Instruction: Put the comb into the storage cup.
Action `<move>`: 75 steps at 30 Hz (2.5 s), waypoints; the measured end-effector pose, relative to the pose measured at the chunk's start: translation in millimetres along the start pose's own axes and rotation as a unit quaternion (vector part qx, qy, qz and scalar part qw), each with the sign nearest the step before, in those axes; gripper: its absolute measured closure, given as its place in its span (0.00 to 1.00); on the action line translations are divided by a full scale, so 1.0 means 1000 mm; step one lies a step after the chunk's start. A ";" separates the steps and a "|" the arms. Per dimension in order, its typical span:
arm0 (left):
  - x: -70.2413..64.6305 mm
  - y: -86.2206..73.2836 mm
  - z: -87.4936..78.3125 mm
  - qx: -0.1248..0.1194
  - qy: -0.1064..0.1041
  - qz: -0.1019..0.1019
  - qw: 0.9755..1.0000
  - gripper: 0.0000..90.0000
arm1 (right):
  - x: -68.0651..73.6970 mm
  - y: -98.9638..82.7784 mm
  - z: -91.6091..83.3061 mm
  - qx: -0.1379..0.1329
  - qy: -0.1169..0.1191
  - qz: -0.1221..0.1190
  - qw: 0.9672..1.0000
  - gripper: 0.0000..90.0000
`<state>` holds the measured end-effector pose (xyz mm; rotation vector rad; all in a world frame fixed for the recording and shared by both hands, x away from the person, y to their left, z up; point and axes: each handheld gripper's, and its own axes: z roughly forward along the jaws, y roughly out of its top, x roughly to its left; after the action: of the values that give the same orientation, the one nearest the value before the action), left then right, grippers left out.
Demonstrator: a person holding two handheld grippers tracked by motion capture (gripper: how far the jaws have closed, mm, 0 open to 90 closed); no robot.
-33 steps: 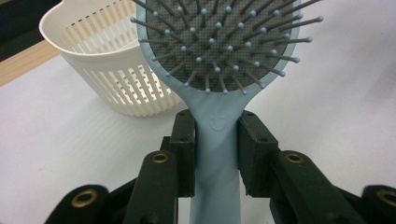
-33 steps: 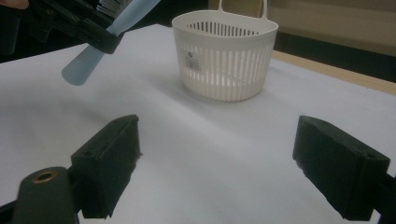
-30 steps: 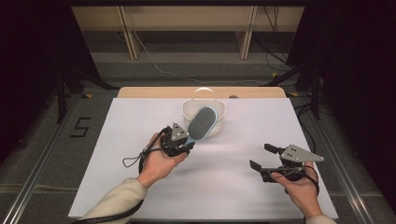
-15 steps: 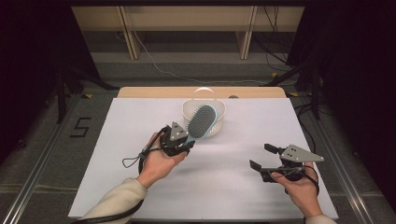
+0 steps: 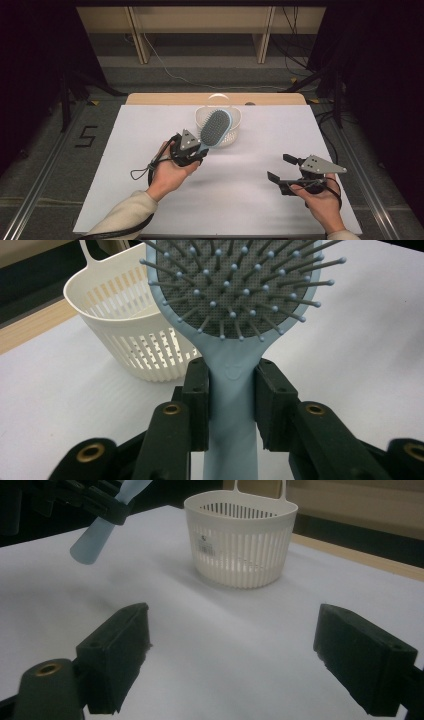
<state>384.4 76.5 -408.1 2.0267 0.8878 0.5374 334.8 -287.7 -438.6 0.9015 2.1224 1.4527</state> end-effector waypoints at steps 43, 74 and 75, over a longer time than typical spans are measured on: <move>0.008 0.005 -0.007 -0.033 0.003 -0.025 0.999 0.78 | 0.000 0.000 0.000 0.001 0.000 -0.002 1.000 0.17; 0.011 0.009 -0.012 -0.056 0.010 -0.033 0.998 0.77 | 0.000 0.000 0.001 0.001 0.001 -0.002 1.000 0.17; 0.012 0.010 -0.012 -0.056 0.010 -0.032 0.998 0.77 | 0.000 0.000 0.001 0.002 0.001 -0.002 1.000 0.17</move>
<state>388.3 87.7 -392.8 1.8887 0.9109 0.5602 335.3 -287.2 -439.2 0.8987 2.1278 1.4482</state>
